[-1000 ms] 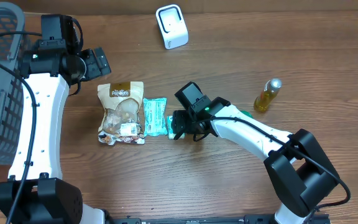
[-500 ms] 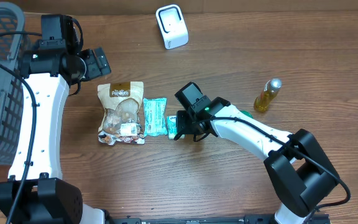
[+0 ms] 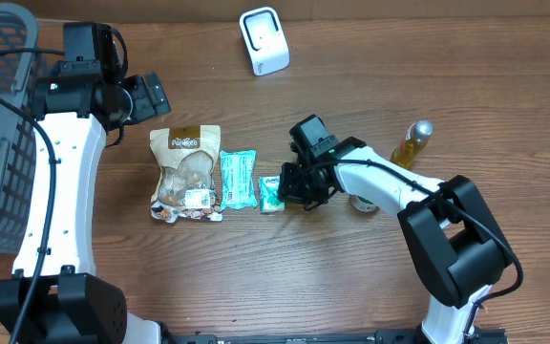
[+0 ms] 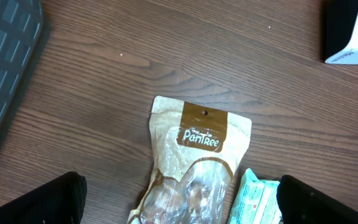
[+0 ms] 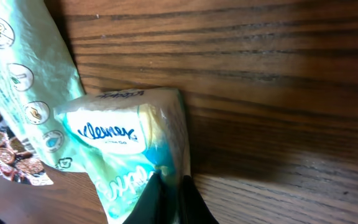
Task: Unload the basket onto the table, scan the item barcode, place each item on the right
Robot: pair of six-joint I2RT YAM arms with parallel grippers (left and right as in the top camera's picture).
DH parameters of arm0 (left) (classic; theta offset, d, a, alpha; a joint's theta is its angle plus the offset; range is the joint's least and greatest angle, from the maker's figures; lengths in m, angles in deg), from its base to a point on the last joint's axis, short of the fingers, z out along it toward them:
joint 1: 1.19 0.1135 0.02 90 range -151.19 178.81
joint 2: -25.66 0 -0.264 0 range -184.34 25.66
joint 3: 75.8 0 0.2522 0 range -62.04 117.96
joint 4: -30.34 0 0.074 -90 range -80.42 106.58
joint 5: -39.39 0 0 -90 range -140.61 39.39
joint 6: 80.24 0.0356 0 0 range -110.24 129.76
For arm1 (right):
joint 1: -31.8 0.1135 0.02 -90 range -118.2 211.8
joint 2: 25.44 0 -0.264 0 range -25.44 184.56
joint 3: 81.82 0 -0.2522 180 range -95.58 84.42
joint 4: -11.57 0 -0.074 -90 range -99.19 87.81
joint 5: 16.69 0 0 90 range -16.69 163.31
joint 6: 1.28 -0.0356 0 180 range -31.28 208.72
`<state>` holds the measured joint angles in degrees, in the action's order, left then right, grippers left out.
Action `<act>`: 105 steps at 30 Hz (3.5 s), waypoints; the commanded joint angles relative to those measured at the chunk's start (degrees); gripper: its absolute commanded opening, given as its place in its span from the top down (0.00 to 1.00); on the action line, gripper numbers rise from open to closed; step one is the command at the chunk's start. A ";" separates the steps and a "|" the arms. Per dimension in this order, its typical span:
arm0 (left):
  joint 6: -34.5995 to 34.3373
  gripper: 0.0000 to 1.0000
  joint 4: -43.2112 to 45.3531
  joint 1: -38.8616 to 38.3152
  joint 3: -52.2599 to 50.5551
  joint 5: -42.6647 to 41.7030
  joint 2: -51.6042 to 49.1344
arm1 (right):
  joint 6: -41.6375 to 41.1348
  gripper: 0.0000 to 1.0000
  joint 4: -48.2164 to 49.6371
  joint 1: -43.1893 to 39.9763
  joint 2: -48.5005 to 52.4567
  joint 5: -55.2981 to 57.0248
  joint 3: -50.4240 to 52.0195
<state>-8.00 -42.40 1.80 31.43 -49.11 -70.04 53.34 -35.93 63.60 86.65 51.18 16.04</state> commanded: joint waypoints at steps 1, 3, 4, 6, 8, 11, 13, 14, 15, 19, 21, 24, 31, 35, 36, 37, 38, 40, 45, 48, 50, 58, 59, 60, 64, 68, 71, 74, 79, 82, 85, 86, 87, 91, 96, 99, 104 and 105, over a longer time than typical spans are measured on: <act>0.44 0.01 0.04 -0.39 0.50 0.20 0.11 | -0.79 0.95 0.39 -0.76 1.77 -2.14 0.11; 0.44 0.00 0.04 -0.39 0.50 0.17 0.11 | -0.76 0.96 0.17 -2.01 1.77 -4.42 0.11; 0.44 0.00 0.04 -0.39 0.50 0.17 0.11 | -0.37 0.96 -0.09 -2.95 1.75 -6.43 0.11; 0.44 0.00 0.04 -0.39 0.50 0.20 0.11 | 4.04 0.96 -0.24 -4.79 1.51 -13.31 0.11; 0.44 0.00 0.04 -0.39 0.50 0.17 0.11 | 7.87 0.96 -1.14 -6.69 0.72 -19.17 0.11; 0.44 0.00 0.04 -0.39 0.50 0.17 0.11 | 13.40 0.96 -3.50 -8.72 -1.79 -25.22 0.11; 0.44 0.01 0.07 -0.39 0.50 0.17 0.11 | 18.34 0.96 -4.13 -9.05 -4.83 -30.73 0.11; 0.44 0.00 0.04 -0.39 0.50 0.17 0.11 | 19.23 0.96 -3.76 -9.05 -6.84 -33.42 0.11; 0.44 0.00 0.04 -0.39 0.50 0.20 0.11 | 19.17 0.96 -3.04 -9.05 -8.61 -35.30 0.11; 0.44 0.00 0.04 -0.39 0.50 0.17 0.11 | 19.10 0.96 2.93 -9.84 -14.16 -48.11 0.11; 0.44 0.00 0.04 -0.39 0.50 0.20 0.11 | 18.91 0.96 5.09 -10.99 -16.02 -53.53 0.11; 0.44 0.00 0.04 -0.39 0.50 0.20 0.11 | 19.06 0.96 5.57 -12.87 -18.03 -57.77 0.11; 0.44 0.00 0.07 -0.39 0.50 0.20 0.11 | 22.82 0.96 4.74 -14.56 -18.56 -67.80 0.11; 0.44 0.00 0.04 -0.39 0.50 0.17 0.11 | 23.50 0.96 2.78 -14.56 -18.56 -67.82 0.11; 0.44 0.00 0.04 -0.39 0.50 0.20 0.11 | 23.50 0.96 2.73 -14.56 -18.56 -67.82 0.11; 0.44 0.00 0.04 -0.39 0.50 0.20 0.11 | 23.50 0.96 2.75 -14.56 -18.56 -67.82 0.11; 0.44 0.00 0.04 -0.39 0.50 0.20 0.11 | 23.50 0.96 2.75 -14.56 -18.56 -67.82 0.11; 0.44 0.00 0.04 -0.37 0.50 0.20 0.11 | 23.50 0.96 2.73 -14.56 -18.56 -67.82 0.11; 0.44 0.01 0.04 -0.39 0.50 0.20 0.11 | 23.50 0.96 2.78 -14.56 -18.56 -67.82 0.11; 0.44 0.01 0.04 -0.39 0.50 0.20 0.11 | 23.50 0.96 2.78 -14.56 -18.56 -67.80 0.11; 0.44 0.00 0.04 -0.39 0.50 0.20 0.11 | 24.17 0.96 2.97 -14.56 -18.56 -67.80 0.11; 0.44 0.00 0.07 -0.39 0.50 0.17 0.11 | 24.59 0.96 4.50 -14.56 -18.56 -67.82 0.11; 0.44 0.01 0.04 -0.39 0.50 0.20 0.11 | 24.83 0.96 4.48 -14.56 -18.56 -67.82 0.11; 0.44 0.00 0.04 -0.39 0.50 0.20 0.11 | 24.83 0.96 4.48 -14.56 -18.56 -67.82 0.11; 0.44 0.00 0.04 -0.39 0.50 0.17 0.11 | 25.03 0.96 4.09 -14.56 -18.56 -67.80 0.11; 0.44 0.00 0.04 -0.39 0.50 0.17 0.11 | 25.05 0.96 4.11 -14.56 -18.56 -67.80 0.11; 0.44 0.00 0.04 -0.39 0.50 0.17 0.11 | 25.88 0.96 4.11 -14.56 -18.56 -67.78 0.11; 0.44 0.01 0.04 -0.39 0.50 0.20 0.11 | 27.12 0.96 4.07 -14.56 -18.56 -66.10 0.11; 0.44 0.00 0.04 -0.39 0.50 0.20 0.11 | 24.30 0.96 3.17 -14.47 -18.56 -53.02 0.11; 0.44 0.00 0.04 -0.39 0.50 0.17 0.11 | 19.52 0.96 2.84 -13.29 -18.56 -38.12 0.11; 0.44 0.00 0.04 -0.39 0.50 0.17 0.11 | 18.60 0.96 1.95 -10.19 -18.56 -25.66 0.11; 0.44 0.00 0.04 -0.39 0.50 0.17 0.11 | 18.45 0.96 1.86 -9.53 -18.56 -23.34 0.11; 0.46 0.01 0.04 -0.39 0.50 0.20 0.11 | 17.33 0.96 1.66 -8.35 -18.56 -18.38 0.11; 0.44 0.00 0.04 -0.39 0.50 0.17 0.11 | 14.27 0.96 1.25 -3.91 -18.56 -0.02 0.13; 0.44 0.00 0.04 -0.39 0.50 0.20 0.11 | 14.08 0.96 0.74 1.90 -18.56 14.91 0.13; 0.44 0.00 0.04 -0.39 0.50 0.20 0.11 | 12.63 0.96 0.66 4.09 -18.53 20.52 0.11; 0.44 0.00 0.04 -0.39 0.50 0.20 0.11 | 11.34 0.96 -1.20 4.50 -18.56 24.33 0.11; 0.44 0.00 0.04 -0.39 0.50 0.20 0.11 | 11.34 0.96 -2.01 4.46 -18.56 25.83 0.11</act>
<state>-8.00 -42.40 1.82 31.43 -49.11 -70.06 65.74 -37.37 68.21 69.87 71.61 16.39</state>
